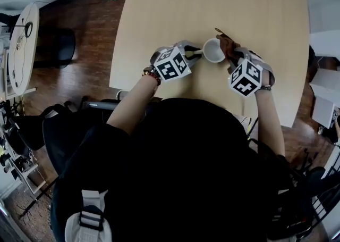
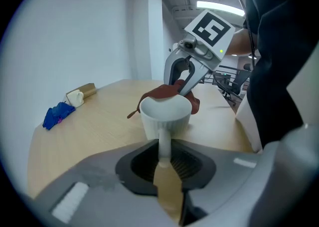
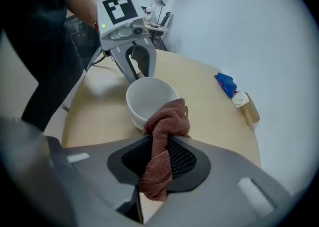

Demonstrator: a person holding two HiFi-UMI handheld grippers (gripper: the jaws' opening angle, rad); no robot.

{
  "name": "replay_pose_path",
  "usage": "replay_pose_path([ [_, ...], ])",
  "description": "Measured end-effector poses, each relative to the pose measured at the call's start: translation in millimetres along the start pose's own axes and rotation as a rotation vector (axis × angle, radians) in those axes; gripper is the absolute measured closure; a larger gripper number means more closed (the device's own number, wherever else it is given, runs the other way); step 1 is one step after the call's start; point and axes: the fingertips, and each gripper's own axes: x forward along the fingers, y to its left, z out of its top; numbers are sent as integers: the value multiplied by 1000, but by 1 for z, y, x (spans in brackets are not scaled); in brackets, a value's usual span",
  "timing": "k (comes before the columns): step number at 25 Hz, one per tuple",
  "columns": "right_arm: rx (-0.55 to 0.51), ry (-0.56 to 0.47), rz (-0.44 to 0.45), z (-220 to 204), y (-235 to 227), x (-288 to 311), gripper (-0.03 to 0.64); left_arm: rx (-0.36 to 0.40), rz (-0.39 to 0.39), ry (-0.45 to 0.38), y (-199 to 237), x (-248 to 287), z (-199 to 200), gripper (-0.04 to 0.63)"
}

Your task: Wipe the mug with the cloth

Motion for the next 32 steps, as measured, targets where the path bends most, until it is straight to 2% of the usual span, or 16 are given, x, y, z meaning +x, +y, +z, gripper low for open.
replay_pose_path([
  [7, 33, 38, 22, -5, 2, 37, 532, -5, 2, 5, 0, 0, 0, 531],
  [12, 84, 62, 19, -11, 6, 61, 532, -52, -19, -6, -9, -1, -1, 531],
  [15, 134, 34, 9, -6, 3, 57, 532, -96, -7, -18, -12, -4, 0, 531],
  [20, 289, -94, -24, -1, -9, 17, 534, -186, -33, -39, -23, -3, 5, 530],
  [24, 330, -150, -43, 5, -10, -17, 534, -229, -56, -46, -33, 0, 8, 531],
  [27, 355, -164, -37, 4, -7, -22, 534, -266, -67, -46, -38, 1, 11, 531],
  [32, 403, -141, -9, -7, 3, 6, 534, -315, -57, -34, -44, 4, 13, 529],
])
